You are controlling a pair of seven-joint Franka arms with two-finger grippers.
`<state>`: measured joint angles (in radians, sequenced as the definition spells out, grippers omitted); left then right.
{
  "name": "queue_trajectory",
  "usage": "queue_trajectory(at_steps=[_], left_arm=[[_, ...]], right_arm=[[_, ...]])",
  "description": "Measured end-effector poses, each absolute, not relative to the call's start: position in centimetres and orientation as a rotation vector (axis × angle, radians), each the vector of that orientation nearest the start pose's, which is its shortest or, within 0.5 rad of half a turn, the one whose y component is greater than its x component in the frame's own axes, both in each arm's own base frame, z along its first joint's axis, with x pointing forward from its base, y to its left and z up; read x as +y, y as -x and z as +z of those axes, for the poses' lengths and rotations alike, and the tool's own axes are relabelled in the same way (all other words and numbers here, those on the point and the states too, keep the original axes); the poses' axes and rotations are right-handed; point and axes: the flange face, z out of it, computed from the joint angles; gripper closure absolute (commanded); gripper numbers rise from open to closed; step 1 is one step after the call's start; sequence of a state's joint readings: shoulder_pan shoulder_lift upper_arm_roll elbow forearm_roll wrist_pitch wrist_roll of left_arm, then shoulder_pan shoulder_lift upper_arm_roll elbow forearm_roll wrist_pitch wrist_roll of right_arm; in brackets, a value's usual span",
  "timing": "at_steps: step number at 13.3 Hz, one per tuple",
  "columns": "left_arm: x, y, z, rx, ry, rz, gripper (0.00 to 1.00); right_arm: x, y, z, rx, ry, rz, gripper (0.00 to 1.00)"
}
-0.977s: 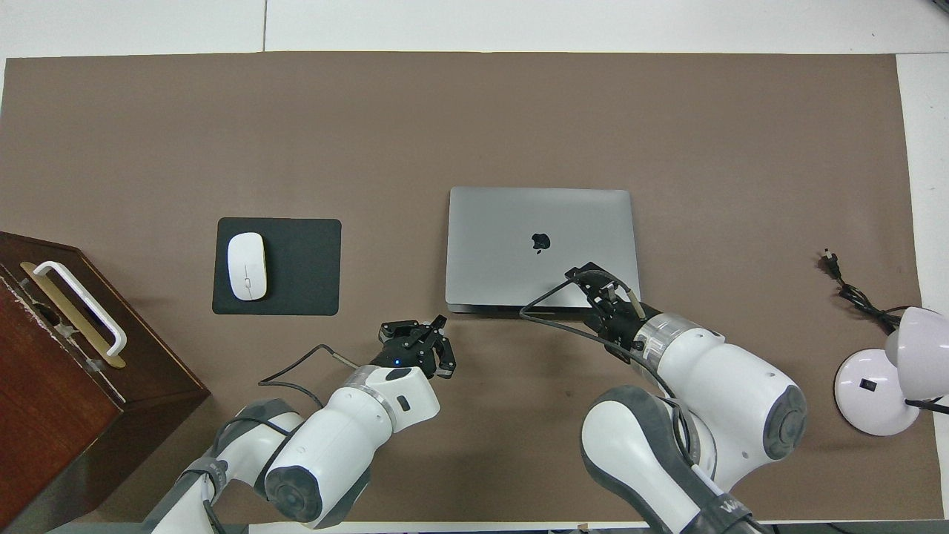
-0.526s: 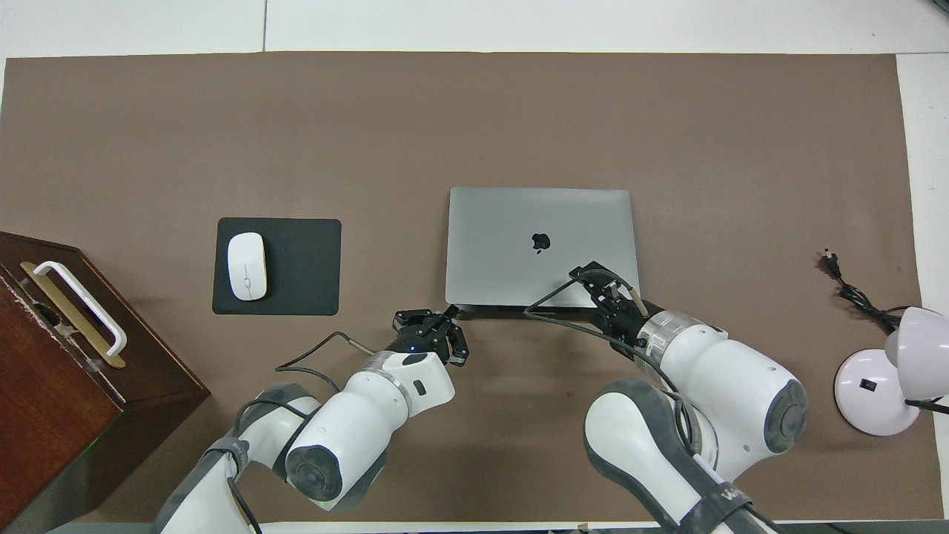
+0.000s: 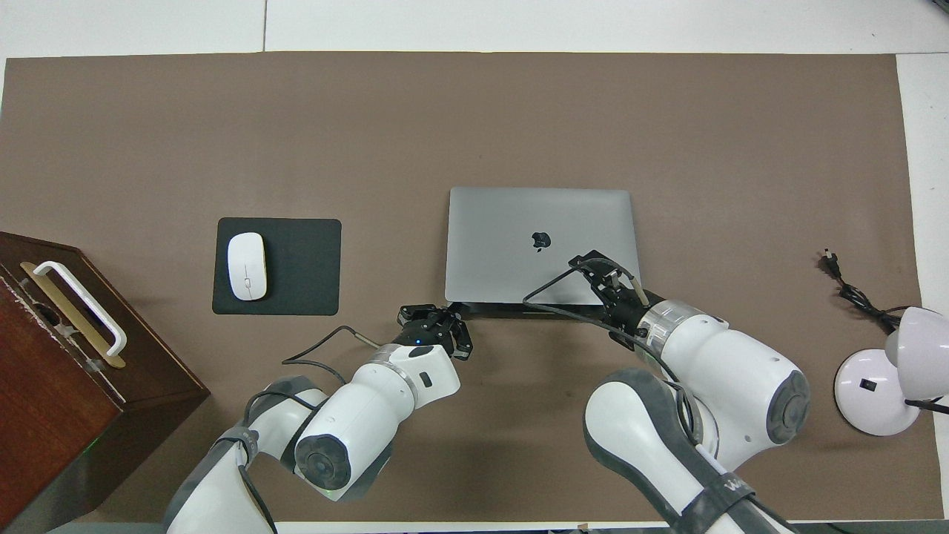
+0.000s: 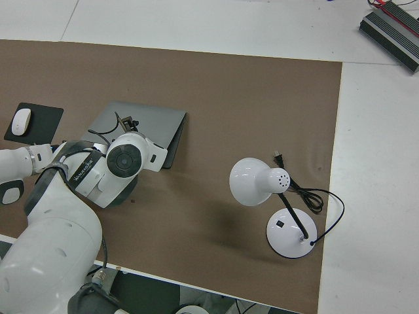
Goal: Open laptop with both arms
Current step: 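Lift the laptop lid upward with the right gripper, left gripper holding the base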
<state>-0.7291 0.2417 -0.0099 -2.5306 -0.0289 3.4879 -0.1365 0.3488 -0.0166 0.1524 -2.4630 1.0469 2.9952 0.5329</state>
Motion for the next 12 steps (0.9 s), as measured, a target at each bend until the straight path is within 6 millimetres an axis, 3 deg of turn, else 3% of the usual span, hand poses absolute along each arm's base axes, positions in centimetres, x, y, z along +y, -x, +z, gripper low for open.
queue_trajectory(at_steps=[5,12], left_arm=[[-34.0,-37.8,26.8,0.938,3.116,-1.105,1.00],[-34.0,-37.8,26.8,0.941,3.115,-1.106,1.00]], right_arm=[[19.0,-47.7,35.3,1.222,2.178,-0.299,0.00],[21.3,-51.6,38.7,1.055,2.174,-0.393,0.00]])
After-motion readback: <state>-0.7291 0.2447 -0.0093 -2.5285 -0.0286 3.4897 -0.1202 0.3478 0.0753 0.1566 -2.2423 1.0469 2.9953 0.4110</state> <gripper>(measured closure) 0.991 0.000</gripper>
